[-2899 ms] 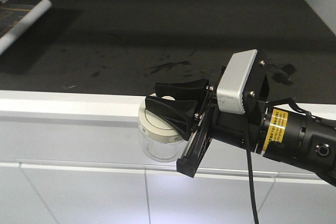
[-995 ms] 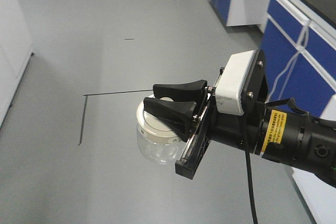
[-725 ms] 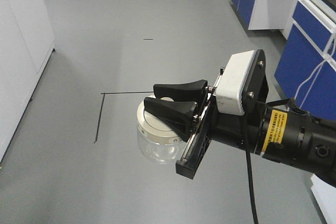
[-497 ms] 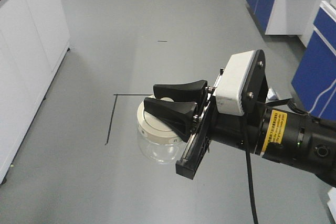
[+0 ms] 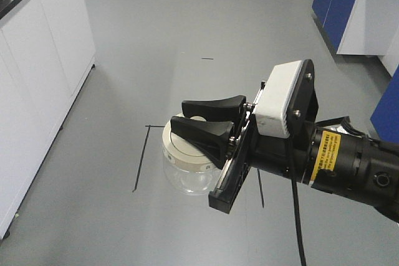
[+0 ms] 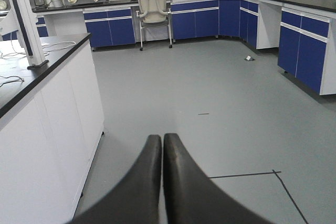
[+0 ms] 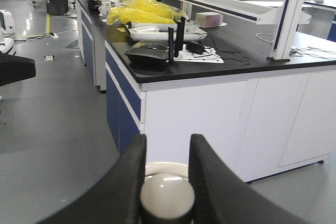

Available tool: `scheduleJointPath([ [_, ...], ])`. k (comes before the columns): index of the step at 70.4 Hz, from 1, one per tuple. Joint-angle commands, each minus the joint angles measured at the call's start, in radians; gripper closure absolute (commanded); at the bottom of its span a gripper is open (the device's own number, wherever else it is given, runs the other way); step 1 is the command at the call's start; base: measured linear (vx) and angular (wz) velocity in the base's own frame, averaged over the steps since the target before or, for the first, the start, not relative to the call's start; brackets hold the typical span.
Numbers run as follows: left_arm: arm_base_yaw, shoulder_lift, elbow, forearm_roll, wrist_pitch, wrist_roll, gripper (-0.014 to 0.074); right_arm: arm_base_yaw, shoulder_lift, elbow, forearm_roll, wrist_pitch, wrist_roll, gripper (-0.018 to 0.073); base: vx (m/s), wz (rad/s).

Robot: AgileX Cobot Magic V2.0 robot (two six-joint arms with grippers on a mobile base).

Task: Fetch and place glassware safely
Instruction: 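Hold the jar in the right gripper while the base turns away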

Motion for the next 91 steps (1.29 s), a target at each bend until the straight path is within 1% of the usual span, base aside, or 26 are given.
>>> scheduleJointPath([
  [1,0.002,0.012,-0.030,-0.009,-0.071,-0.005,0.0603,0.002,-0.030,-0.029,0.048,-0.064,0.000,0.0563,0.29,0.01],
  [56,0.002,0.012,-0.030,-0.009,-0.071,-0.005,0.0603,0.002,-0.030,-0.029,0.047,-0.064,0.000,0.0563,0.33,-0.07],
  [91,0.002,0.012,-0.030,-0.009,-0.071,-0.005,0.0603,0.002,-0.030,-0.029,0.047,-0.064,0.000,0.0563,0.39,0.06],
])
